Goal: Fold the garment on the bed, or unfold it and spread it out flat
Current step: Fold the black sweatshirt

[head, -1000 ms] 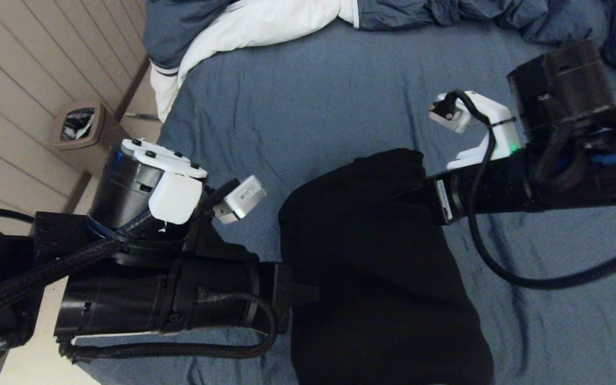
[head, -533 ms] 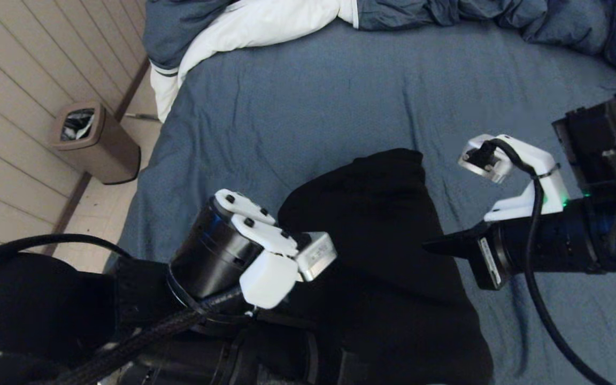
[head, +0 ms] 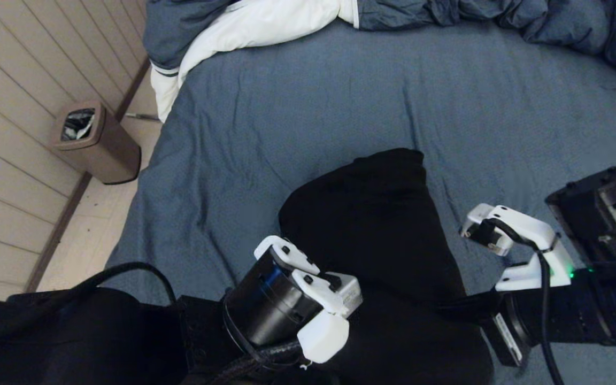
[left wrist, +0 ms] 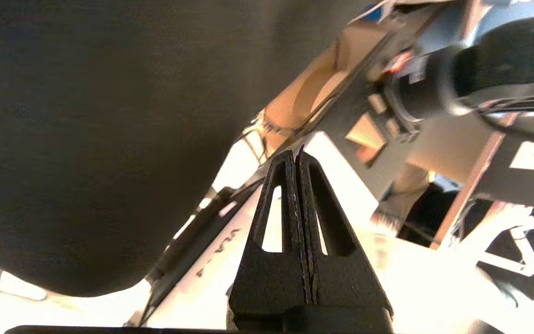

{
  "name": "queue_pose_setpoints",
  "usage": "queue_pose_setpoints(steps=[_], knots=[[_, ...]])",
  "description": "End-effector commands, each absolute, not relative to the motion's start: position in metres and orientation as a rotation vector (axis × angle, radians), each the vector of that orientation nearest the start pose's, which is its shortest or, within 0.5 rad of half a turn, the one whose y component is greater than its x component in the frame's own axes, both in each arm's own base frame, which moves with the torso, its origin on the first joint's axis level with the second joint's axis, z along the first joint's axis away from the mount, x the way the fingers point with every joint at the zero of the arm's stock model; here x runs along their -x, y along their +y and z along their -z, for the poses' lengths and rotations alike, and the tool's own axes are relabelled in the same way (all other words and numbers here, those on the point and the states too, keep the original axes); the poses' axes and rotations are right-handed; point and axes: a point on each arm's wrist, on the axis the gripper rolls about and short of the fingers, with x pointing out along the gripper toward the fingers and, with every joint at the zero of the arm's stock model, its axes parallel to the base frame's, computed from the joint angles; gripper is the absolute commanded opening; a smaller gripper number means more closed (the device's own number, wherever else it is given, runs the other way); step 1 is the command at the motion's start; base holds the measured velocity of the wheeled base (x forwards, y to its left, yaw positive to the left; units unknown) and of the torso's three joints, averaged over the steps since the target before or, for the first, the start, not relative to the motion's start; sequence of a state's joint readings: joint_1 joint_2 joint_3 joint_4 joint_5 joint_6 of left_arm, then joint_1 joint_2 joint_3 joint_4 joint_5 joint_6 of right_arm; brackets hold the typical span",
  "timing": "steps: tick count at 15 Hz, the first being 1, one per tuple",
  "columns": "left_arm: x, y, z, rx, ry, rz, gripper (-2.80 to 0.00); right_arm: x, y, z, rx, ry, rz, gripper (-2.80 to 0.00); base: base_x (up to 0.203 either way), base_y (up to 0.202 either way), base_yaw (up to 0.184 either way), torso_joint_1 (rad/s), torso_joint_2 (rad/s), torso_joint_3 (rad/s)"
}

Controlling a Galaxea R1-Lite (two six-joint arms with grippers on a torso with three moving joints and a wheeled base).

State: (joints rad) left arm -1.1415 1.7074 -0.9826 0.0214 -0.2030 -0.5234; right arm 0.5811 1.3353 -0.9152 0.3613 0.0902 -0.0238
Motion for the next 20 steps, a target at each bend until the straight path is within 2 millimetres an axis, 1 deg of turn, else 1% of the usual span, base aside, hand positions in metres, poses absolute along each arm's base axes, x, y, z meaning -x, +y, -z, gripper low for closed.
queue_pose_setpoints(steps=[1,4,7,9,12,14,15,17,18,20], knots=[[-0.122,-0.277,-0.152,0.039,1.061,1.016,-2.8,-0.155,0.104,-0.206,0.226,0.804,-0.644,-2.8,0.0,0.0,0.0,0.0,0.0,0.0],[-0.124,-0.281,-0.14,0.021,1.096,0.997,-2.8,-0.152,0.102,-0.191,0.239,0.866,-0.638,-2.8,0.0,0.0,0.0,0.0,0.0,0.0],[-0.128,-0.286,-0.131,0.016,1.114,0.982,-2.8,-0.155,0.104,-0.179,0.252,0.92,-0.634,-2.8,0.0,0.0,0.0,0.0,0.0,0.0],[-0.134,-0.291,-0.129,0.043,1.076,0.994,-2.8,-0.159,0.107,-0.171,0.261,0.952,-0.631,-2.8,0.0,0.0,0.0,0.0,0.0,0.0],[-0.139,-0.29,-0.132,0.075,1.045,0.996,-2.8,-0.164,0.109,-0.169,0.253,0.928,-0.629,-2.8,0.0,0.0,0.0,0.0,0.0,0.0],[-0.138,-0.286,-0.144,0.094,1.01,1.009,-2.8,-0.164,0.109,-0.177,0.242,0.885,-0.632,-2.8,0.0,0.0,0.0,0.0,0.0,0.0],[-0.136,-0.281,-0.156,0.11,0.981,1.022,-2.8,-0.162,0.107,-0.185,0.233,0.853,-0.634,-2.8,0.0,0.0,0.0,0.0,0.0,0.0],[-0.131,-0.27,-0.183,0.148,0.899,1.045,-2.8,-0.153,0.101,-0.205,0.21,0.761,-0.636,-2.8,0.0,0.0,0.0,0.0,0.0,0.0],[-0.13,-0.261,-0.199,0.171,0.838,1.031,-2.8,-0.149,0.097,-0.219,0.195,0.704,-0.633,-2.8,0.0,0.0,0.0,0.0,0.0,0.0],[-0.141,-0.24,-0.229,0.194,0.713,0.95,-2.8,-0.143,0.088,-0.242,0.167,0.627,-0.61,-2.8,0.0,0.0,0.0,0.0,0.0,0.0]])
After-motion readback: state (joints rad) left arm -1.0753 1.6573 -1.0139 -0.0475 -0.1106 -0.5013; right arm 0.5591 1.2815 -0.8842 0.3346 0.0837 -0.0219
